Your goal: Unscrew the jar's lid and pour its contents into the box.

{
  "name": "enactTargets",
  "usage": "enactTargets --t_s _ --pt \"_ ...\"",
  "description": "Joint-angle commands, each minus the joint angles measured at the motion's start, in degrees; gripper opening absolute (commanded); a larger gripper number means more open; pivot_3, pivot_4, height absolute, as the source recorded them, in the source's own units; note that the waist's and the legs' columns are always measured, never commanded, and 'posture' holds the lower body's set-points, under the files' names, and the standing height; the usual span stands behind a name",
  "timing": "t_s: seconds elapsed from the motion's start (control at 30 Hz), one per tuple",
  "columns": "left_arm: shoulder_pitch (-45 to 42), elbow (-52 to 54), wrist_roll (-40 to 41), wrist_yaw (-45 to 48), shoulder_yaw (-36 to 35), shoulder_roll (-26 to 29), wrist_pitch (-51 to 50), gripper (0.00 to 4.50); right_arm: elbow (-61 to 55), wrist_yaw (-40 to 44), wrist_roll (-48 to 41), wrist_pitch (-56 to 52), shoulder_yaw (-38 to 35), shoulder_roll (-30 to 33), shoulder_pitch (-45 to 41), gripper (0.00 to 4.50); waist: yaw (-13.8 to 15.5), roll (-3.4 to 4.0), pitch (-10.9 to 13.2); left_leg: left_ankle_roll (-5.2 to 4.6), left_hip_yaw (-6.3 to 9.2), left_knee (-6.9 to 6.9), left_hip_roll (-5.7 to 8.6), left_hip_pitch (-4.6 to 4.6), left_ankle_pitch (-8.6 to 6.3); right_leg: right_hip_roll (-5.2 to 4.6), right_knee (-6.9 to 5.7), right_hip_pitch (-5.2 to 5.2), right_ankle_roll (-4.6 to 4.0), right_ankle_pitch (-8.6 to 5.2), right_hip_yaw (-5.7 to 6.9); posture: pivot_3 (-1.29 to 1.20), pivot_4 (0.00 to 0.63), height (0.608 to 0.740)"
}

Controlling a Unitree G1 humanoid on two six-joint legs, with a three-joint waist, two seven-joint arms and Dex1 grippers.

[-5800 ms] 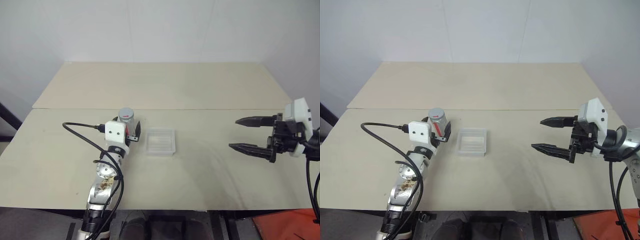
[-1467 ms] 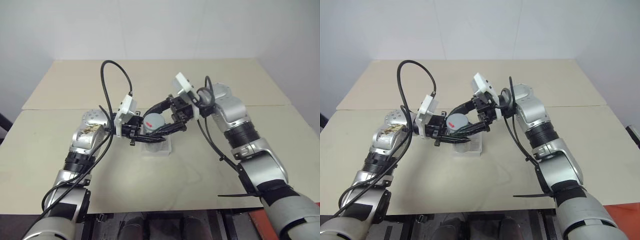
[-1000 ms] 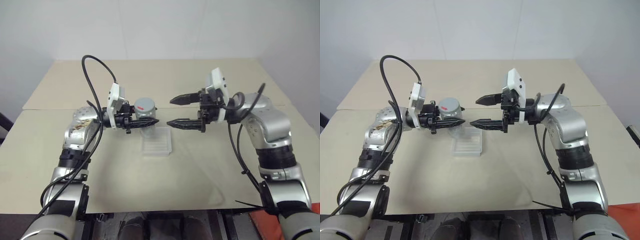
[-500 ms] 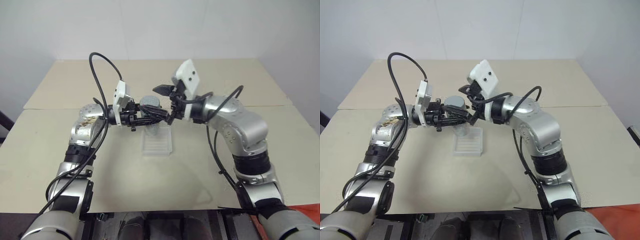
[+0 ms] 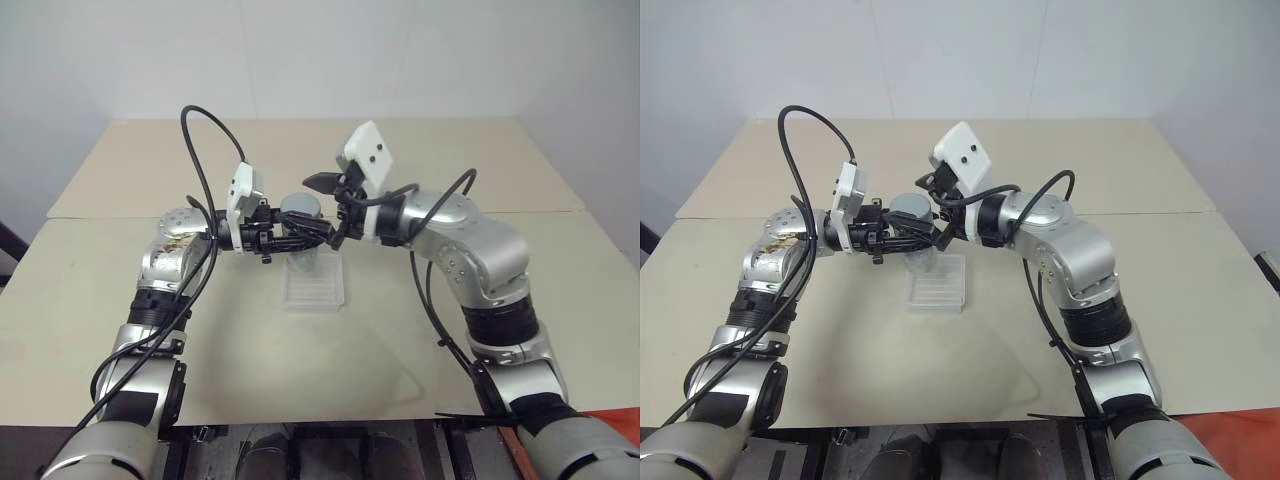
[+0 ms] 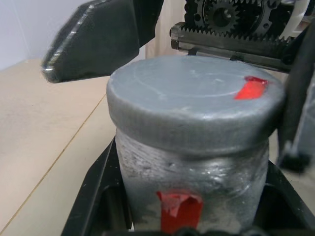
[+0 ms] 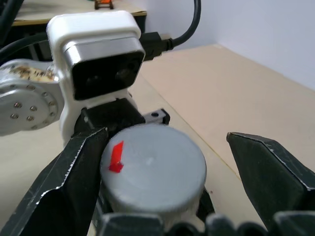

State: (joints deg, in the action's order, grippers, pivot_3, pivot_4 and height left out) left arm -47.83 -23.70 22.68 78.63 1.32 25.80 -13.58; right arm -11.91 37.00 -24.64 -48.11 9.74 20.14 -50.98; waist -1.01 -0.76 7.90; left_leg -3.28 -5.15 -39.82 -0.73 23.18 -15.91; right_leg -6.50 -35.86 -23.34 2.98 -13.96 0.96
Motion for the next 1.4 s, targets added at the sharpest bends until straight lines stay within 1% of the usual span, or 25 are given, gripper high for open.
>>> enactTargets --t_s 0.03,0.33,0.57,0.7,0.83,1.0,1.2,1.4 --pt "-0.5 2.3 1.5 1.7 -1.4 1.7 0.7 2.09 0.2 -0.8 0.7 0.6 -4.8 3.6 0.8 4.44 0.0 0.0 0.0 0.0 0.0 0.0 0.0 0.0 0.0 0.0 0.0 0.0 0.0 0.0 0.0 0.0 0.15 0.74" --pt "0.0 3.3 1.9 1.9 -1.5 2.0 0.3 2.09 -0.6 0.1 -1.9 1.1 -7.1 7.5 3.2 4.44 0.2 0.0 0.0 -0.01 -0.02 0.01 -0.01 0.01 -0.01 -0.02 0.02 0.0 0.0 0.0 -0.03 0.0 0.15 0.74" --pt "1.0 4.3 1.9 1.8 -2.0 2.5 -0.1 2.09 -2.4 2.5 -3.3 1.1 -9.2 10.0 5.7 4.44 0.1 0.0 0.0 -0.01 -0.01 0.01 -0.02 0.01 -0.01 0.0 0.04 0.02 0.0 0.0 -0.04 0.0 0.15 0.74" --pt "0.8 3.6 1.6 0.9 -2.2 2.2 0.1 2.09 -5.0 5.2 -5.7 0.9 -9.9 10.9 6.6 4.44 0.2 0.0 0.0 -0.02 -0.01 0.01 -0.03 0.01 -0.01 -0.01 0.04 0.01 0.0 0.0 -0.05 0.0 0.15 0.74" --pt "-0.8 1.7 0.6 -0.9 -1.5 0.3 1.2 2.09 -8.3 4.5 -8.0 0.0 -8.3 8.1 4.5 4.44 0.1 0.0 0.0 -0.03 -0.01 0.01 -0.05 -0.01 -0.02 0.0 0.04 0.02 0.0 0.0 -0.06 0.0 0.15 0.74" --pt "-2.0 1.0 -0.2 -1.1 -0.5 -1.5 2.7 2.09 -7.8 2.5 -5.3 1.7 -4.5 5.0 1.6 4.44 0.2 0.0 0.0 -0.03 -0.01 -0.01 -0.03 0.0 -0.02 0.0 0.03 0.02 0.0 0.0 -0.05 0.0 0.15 0.74" --pt "-2.2 1.1 -0.2 -1.2 -0.3 -1.8 3.0 2.09 -5.2 0.4 -0.9 4.0 -0.3 2.0 -0.2 4.44 0.1 0.0 0.0 -0.02 0.0 0.0 -0.01 0.01 -0.01 -0.01 0.03 0.01 0.0 0.0 -0.03 0.0 0.15 0.74" --pt "-1.2 2.6 0.2 -1.0 -0.3 -1.4 2.6 2.09 0.2 -2.3 2.8 6.4 -0.2 -1.4 -2.3 4.44 0.0 0.0 0.0 -0.01 -0.01 0.0 0.0 0.0 0.0 0.01 0.02 0.01 0.0 0.0 -0.03 0.0 0.15 0.74"
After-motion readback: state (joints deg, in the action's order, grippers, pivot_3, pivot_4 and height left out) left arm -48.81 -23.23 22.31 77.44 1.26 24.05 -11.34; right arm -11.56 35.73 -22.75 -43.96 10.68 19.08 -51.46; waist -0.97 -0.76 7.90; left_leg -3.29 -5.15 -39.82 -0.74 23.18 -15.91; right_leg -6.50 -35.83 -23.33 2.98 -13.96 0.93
